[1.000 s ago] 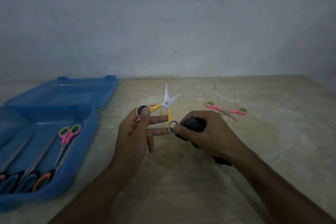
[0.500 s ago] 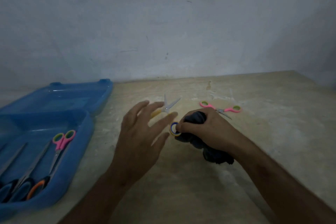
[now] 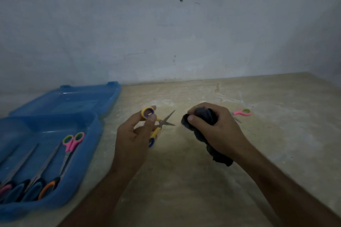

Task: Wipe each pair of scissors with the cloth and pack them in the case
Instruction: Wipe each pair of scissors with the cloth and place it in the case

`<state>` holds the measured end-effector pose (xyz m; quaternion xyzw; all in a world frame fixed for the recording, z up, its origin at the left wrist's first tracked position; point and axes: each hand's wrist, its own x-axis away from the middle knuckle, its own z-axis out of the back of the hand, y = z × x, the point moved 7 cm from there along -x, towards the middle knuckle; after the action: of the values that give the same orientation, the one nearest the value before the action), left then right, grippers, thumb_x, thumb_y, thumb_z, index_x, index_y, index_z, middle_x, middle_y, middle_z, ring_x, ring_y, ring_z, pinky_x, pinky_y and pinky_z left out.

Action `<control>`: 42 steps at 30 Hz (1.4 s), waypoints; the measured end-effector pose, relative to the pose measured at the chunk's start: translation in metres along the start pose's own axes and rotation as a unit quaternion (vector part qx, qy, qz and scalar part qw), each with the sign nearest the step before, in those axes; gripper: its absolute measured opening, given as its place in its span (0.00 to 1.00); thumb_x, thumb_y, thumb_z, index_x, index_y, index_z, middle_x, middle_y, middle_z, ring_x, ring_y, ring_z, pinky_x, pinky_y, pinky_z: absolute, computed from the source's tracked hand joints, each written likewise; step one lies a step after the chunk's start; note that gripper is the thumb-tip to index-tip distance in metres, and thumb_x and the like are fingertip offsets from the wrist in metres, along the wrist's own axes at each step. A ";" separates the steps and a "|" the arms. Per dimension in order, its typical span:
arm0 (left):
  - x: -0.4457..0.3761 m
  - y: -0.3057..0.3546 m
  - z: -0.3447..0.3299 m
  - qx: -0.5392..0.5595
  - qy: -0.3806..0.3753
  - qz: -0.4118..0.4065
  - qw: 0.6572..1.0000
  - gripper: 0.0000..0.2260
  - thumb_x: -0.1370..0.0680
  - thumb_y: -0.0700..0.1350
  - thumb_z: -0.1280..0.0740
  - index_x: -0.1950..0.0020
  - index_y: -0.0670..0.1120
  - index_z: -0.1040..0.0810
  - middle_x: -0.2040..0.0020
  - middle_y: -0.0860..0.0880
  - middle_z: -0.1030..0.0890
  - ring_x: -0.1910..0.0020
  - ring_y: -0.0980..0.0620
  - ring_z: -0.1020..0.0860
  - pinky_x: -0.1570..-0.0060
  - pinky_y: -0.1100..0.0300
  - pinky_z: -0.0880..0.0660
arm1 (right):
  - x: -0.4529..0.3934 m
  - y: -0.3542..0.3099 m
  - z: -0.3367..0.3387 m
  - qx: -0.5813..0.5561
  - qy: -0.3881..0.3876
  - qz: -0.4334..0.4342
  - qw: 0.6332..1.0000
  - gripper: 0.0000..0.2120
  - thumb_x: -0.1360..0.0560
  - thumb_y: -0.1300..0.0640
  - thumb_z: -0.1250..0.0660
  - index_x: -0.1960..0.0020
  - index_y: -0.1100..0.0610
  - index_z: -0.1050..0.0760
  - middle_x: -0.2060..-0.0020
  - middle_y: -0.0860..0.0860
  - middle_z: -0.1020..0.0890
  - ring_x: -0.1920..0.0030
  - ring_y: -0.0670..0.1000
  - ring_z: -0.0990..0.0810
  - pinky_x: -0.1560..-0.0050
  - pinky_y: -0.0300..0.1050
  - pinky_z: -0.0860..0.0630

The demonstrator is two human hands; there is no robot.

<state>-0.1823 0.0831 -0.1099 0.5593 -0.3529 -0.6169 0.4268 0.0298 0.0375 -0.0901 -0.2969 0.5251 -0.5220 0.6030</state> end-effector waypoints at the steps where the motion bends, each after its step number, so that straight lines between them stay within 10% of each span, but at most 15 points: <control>1: -0.002 -0.008 0.002 0.043 0.008 0.048 0.998 0.08 0.19 0.46 0.33 0.43 0.55 0.17 0.52 0.51 0.13 0.54 0.48 0.13 0.54 0.51 0.16 | -0.001 0.002 0.002 0.033 0.014 0.000 0.999 0.03 0.21 0.57 0.31 0.52 0.54 0.20 0.69 0.51 0.20 0.73 0.47 0.24 0.71 0.39 0.29; 8: -0.002 -0.019 0.001 0.141 0.030 0.139 0.980 0.03 0.19 0.44 0.32 0.51 0.48 0.19 0.55 0.46 0.14 0.63 0.44 0.13 0.70 0.60 0.22 | 0.002 0.004 -0.006 0.183 0.039 0.068 0.980 0.09 0.23 0.53 0.28 0.43 0.48 0.22 0.54 0.39 0.19 0.53 0.39 0.21 0.57 0.32 0.24; 16: 0.010 -0.013 -0.015 0.153 -0.012 0.150 0.977 0.02 0.19 0.42 0.33 0.51 0.46 0.22 0.58 0.48 0.13 0.68 0.49 0.15 0.73 0.61 0.23 | 0.016 -0.015 -0.042 0.290 -0.005 0.215 0.933 0.15 0.28 0.52 0.29 0.41 0.48 0.22 0.51 0.46 0.20 0.54 0.52 0.19 0.60 0.51 0.21; 27: 0.007 -0.009 -0.008 0.193 0.027 0.150 0.969 0.04 0.18 0.41 0.35 0.52 0.45 0.25 0.54 0.47 0.14 0.62 0.41 0.13 0.69 0.55 0.19 | 0.003 0.009 -0.006 0.348 0.072 0.092 0.930 0.16 0.28 0.39 0.39 0.48 0.45 0.21 0.57 0.44 0.18 0.58 0.48 0.21 0.60 0.47 0.24; 32: 0.015 -0.010 -0.018 0.184 -0.001 0.159 0.970 0.04 0.18 0.41 0.34 0.52 0.43 0.25 0.55 0.46 0.14 0.63 0.44 0.13 0.70 0.56 0.19 | 0.012 -0.009 -0.036 0.294 0.037 0.187 0.937 0.17 0.26 0.46 0.35 0.40 0.48 0.21 0.54 0.49 0.16 0.56 0.52 0.18 0.58 0.51 0.20; 42: 0.011 -0.012 -0.012 0.191 0.018 0.166 0.967 0.04 0.18 0.40 0.35 0.52 0.43 0.26 0.53 0.45 0.14 0.61 0.40 0.13 0.70 0.56 0.19 | 0.002 0.003 0.005 0.292 0.112 0.114 0.943 0.10 0.28 0.49 0.30 0.47 0.47 0.21 0.57 0.45 0.16 0.58 0.49 0.19 0.61 0.46 0.23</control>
<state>-0.1726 0.0787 -0.1269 0.5748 -0.5441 -0.4486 0.4151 0.0354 0.0359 -0.0918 0.0149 0.4441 -0.6104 0.6558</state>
